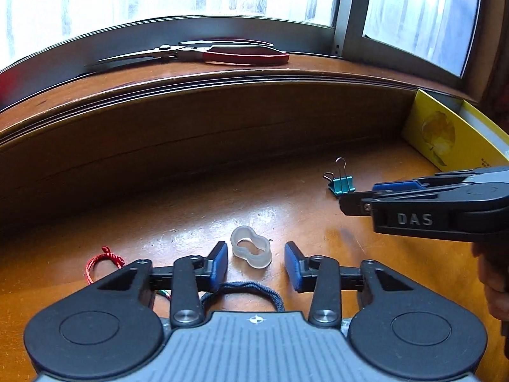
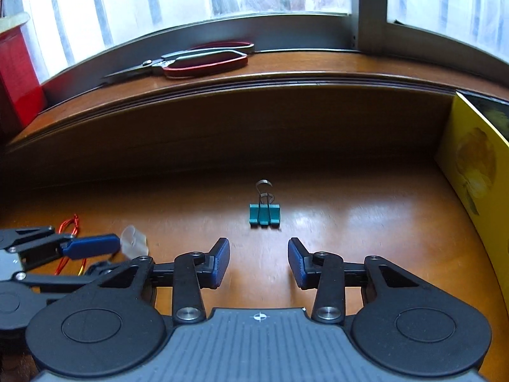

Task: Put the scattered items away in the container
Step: 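Grasp the teal binder clip with the right gripper while the left grasps the clear plastic piece, then carry the binder clip and clear plastic piece over the yellow box with both grippers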

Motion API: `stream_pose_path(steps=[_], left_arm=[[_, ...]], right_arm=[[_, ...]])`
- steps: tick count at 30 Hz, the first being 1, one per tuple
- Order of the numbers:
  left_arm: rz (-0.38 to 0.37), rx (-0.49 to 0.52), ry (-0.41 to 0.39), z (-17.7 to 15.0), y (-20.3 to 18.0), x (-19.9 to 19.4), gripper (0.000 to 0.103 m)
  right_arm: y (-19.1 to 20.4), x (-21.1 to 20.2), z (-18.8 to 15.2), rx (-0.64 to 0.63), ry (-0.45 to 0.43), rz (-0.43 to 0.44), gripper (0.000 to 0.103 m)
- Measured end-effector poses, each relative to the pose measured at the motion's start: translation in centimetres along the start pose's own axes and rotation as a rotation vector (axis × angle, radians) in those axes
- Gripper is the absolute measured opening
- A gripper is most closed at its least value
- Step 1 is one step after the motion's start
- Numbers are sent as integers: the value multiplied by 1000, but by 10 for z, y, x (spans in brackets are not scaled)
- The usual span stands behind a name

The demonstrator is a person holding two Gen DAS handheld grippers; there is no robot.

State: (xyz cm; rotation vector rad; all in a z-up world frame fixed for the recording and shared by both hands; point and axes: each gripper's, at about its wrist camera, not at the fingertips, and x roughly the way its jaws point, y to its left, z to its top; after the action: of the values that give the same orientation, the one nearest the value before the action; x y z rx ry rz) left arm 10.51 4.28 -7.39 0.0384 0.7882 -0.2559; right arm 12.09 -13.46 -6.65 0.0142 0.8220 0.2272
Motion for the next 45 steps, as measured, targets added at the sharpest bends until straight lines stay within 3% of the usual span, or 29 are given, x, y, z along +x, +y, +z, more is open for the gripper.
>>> stream_pose_path(steps=[3, 11, 12, 14, 16, 26, 34, 45], left_arm=[[5, -4, 0, 1, 0, 1, 23], [18, 8, -13, -1, -2, 0, 21], [18, 10, -15, -1, -3, 0, 13], [5, 10, -13, -2, -3, 0, 8], [8, 13, -14, -2, -4, -1, 8], [7, 17, -30, 0, -9, -14, 8], [-7, 52, -65, 1, -30, -37, 8], [-48, 107, -97, -2, -64, -62, 8]], right_arm=[[0, 11, 5, -10, -14, 3, 42], [-3, 29, 11, 8, -36, -2, 42], [-2, 30, 11, 2, -39, -4, 41], [0, 31, 11, -8, -45, -9, 32], [0, 31, 10, -10, -48, -18, 26], [-5, 10, 6, 51, -59, 7, 26], [-14, -25, -5, 151, -48, 36, 26], [-25, -74, -30, 185, -71, 16, 26]])
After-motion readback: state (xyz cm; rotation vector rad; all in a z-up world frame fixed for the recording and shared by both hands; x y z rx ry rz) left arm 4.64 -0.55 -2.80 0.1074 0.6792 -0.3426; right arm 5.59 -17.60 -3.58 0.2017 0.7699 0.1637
